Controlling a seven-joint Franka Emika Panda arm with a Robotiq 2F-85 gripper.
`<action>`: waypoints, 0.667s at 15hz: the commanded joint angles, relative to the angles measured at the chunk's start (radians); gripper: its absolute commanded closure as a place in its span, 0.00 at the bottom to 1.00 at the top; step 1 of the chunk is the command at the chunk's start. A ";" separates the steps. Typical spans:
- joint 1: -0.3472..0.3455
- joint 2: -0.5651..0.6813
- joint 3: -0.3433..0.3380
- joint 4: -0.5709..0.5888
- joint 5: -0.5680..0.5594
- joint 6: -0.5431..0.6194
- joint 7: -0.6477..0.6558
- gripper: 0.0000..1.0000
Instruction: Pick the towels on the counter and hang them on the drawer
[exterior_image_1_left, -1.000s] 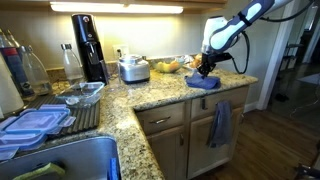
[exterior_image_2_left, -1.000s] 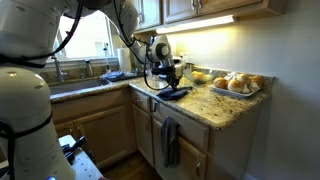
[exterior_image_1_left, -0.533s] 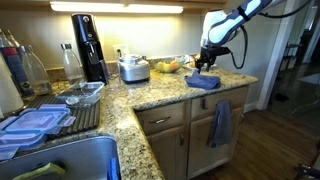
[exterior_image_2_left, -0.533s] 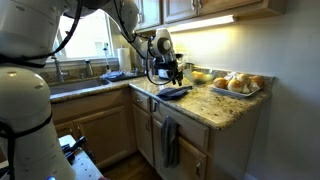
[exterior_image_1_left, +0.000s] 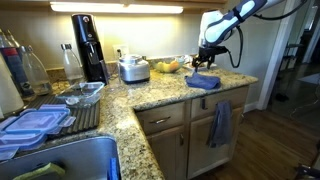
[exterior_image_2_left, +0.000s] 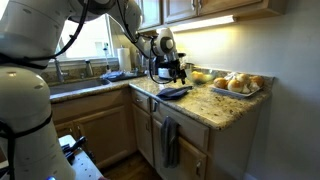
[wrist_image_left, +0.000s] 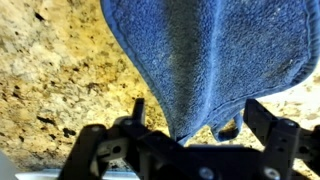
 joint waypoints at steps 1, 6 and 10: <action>-0.003 0.065 -0.006 0.080 0.002 -0.032 0.017 0.00; -0.004 0.113 -0.017 0.123 0.005 -0.045 0.009 0.27; -0.008 0.115 -0.023 0.120 0.006 -0.033 0.004 0.53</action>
